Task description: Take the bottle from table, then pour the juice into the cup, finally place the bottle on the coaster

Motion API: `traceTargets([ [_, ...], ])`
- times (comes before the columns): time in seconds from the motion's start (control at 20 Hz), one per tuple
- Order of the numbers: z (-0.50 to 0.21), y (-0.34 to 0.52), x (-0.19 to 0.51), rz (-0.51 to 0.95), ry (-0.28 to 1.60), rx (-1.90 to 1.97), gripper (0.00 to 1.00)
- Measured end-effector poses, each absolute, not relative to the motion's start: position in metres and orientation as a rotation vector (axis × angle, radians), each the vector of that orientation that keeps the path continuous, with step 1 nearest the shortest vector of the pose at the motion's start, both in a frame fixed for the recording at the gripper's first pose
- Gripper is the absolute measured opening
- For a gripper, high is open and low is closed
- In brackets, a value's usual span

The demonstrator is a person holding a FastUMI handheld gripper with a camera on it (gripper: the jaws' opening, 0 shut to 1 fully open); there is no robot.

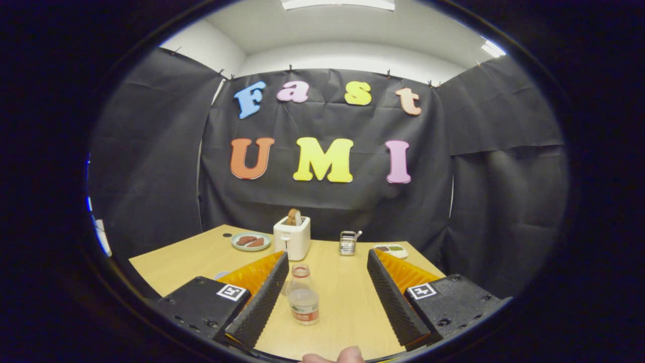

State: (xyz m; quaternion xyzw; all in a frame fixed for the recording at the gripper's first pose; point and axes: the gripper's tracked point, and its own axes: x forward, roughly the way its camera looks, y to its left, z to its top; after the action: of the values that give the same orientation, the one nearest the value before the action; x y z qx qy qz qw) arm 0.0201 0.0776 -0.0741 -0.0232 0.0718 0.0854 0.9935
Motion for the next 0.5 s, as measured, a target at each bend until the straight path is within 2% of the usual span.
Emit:
traceTargets([
  [0.2, -0.121, 0.093, 0.024, 0.223, 0.217, -0.048, 1.0],
  [0.5, -0.187, 0.097, 0.044, 0.218, 0.313, -0.055, 1.0],
])
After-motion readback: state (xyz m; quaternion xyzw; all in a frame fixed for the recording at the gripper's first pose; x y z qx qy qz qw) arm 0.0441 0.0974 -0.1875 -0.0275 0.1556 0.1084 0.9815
